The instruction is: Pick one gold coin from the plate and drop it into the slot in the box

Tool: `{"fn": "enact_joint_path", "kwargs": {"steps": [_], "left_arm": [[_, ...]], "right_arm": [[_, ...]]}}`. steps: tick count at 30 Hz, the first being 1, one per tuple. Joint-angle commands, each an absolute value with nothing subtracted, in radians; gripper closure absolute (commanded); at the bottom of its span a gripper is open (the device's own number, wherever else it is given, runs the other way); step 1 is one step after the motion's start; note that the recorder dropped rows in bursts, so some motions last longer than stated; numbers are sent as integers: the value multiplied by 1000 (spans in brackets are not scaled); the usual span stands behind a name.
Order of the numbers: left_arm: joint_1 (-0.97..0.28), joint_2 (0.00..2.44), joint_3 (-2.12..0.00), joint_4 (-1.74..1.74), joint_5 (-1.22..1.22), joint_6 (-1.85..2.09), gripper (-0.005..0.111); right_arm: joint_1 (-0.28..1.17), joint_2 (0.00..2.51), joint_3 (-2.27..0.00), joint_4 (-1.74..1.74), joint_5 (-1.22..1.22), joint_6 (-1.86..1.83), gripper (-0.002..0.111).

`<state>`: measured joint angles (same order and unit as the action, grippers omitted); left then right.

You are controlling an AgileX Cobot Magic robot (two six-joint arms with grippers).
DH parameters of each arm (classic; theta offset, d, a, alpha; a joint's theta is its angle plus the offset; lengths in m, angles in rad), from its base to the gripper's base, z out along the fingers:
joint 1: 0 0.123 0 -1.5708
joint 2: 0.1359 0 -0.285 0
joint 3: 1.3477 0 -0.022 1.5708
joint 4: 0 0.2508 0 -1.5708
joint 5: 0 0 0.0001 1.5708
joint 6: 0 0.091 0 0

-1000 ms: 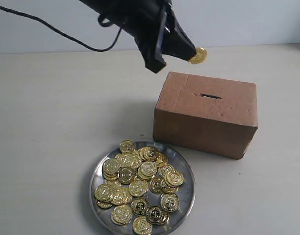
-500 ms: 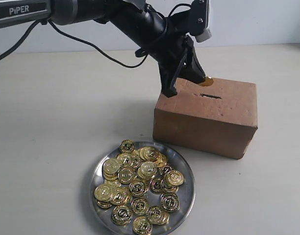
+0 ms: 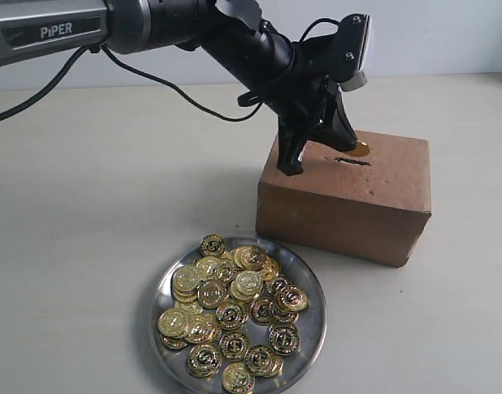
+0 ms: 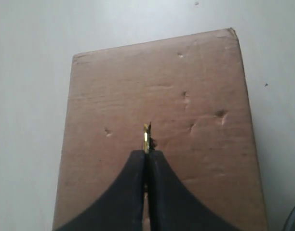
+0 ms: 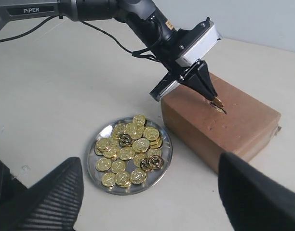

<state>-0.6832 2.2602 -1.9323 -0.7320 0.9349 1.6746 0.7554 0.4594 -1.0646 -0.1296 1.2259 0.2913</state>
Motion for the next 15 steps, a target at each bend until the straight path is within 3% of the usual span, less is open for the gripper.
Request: {"fn": "enact_joint_path", "kwargs": {"steps": [1,8,12,15], "left_arm": [[-687,2290,-1940,-740,929,1672,107],[-687,2310,-1941,-740,911,1661,106],[-687,2310,-1941,-740,906,1661,77],[-687,2310,-1941,-740,903,1638,71]], "right_arm": [[754,455,-1063,-130,1221,288,36],[754,455,-1063,-124,1221,261,36],[754,455,-1063,-124,1221,261,36],[754,455,-1063,-124,1221,256,36]]}}
